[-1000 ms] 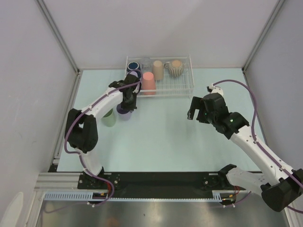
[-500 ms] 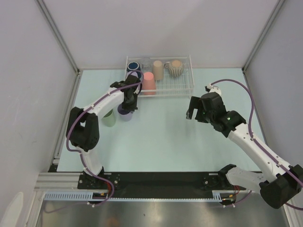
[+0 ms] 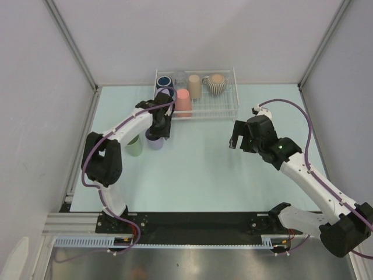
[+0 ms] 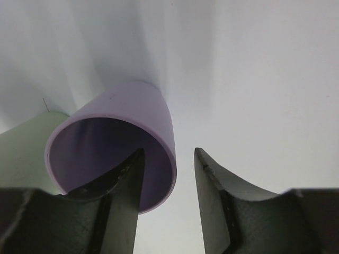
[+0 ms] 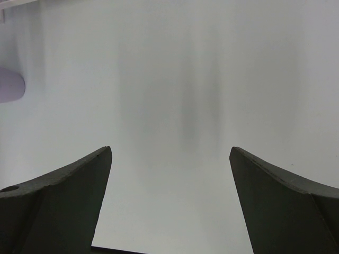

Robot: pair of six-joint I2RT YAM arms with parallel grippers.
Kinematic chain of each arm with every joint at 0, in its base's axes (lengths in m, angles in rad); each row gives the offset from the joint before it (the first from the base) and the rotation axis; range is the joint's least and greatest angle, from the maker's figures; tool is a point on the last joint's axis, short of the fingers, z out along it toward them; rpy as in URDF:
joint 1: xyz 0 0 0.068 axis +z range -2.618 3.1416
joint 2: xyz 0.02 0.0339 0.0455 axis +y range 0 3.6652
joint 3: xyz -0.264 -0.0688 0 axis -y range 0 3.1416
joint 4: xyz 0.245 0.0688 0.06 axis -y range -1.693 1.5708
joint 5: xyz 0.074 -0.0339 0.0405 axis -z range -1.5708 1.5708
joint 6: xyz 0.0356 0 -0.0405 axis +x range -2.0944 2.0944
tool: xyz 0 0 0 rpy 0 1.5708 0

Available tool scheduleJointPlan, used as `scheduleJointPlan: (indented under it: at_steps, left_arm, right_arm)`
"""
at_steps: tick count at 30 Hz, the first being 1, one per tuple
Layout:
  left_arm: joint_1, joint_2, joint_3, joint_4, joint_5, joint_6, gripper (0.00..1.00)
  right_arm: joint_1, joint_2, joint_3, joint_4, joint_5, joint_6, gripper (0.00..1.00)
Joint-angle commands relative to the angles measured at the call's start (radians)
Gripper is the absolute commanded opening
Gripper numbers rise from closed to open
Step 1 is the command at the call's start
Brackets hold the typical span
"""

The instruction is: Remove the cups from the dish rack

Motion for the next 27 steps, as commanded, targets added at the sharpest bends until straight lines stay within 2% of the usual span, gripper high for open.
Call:
scheduleJointPlan:
  at_steps: [1, 9, 14, 15, 17, 20, 24, 27]
  left_arm:
    - [-0.001, -0.075, 0.024, 0.014, -0.005, 0.0, 0.49]
    - [-0.039, -0.232, 0.077, 0.118, 0.01, 0.017, 0.64]
    - [-0.068, -0.369, 0.092, 0.158, 0.015, -0.019, 0.65]
    - [-0.078, -0.396, 0.077, 0.182, 0.009, -0.032, 0.66]
    - [-0.113, -0.483, 0.015, 0.205, -0.053, -0.049, 0.8]
    - [-0.16, -0.575, -0.051, 0.206, -0.129, -0.081, 0.82]
    - [-0.188, -0.707, -0.123, 0.164, -0.25, -0.121, 0.82]
    - [-0.193, -0.791, -0.167, 0.138, -0.284, -0.128, 0.83]
  right_arm:
    - [0.001, -0.027, -0.011, 0.03, 0.0, 0.001, 1.0]
    - [0.001, -0.043, -0.008, 0.021, 0.011, 0.001, 1.0]
    - [0.009, 0.002, 0.034, 0.022, 0.061, -0.086, 1.0]
    - [0.011, 0.024, 0.049, 0.021, 0.078, -0.102, 1.0]
    - [0.012, 0.121, 0.119, 0.019, 0.118, -0.14, 1.0]
    - [0.021, 0.286, 0.265, -0.012, 0.121, -0.139, 1.0]
    - [0.052, 0.446, 0.418, -0.001, 0.227, -0.093, 0.98]
    - [0.049, 0.521, 0.507, 0.073, 0.175, -0.105, 1.0]
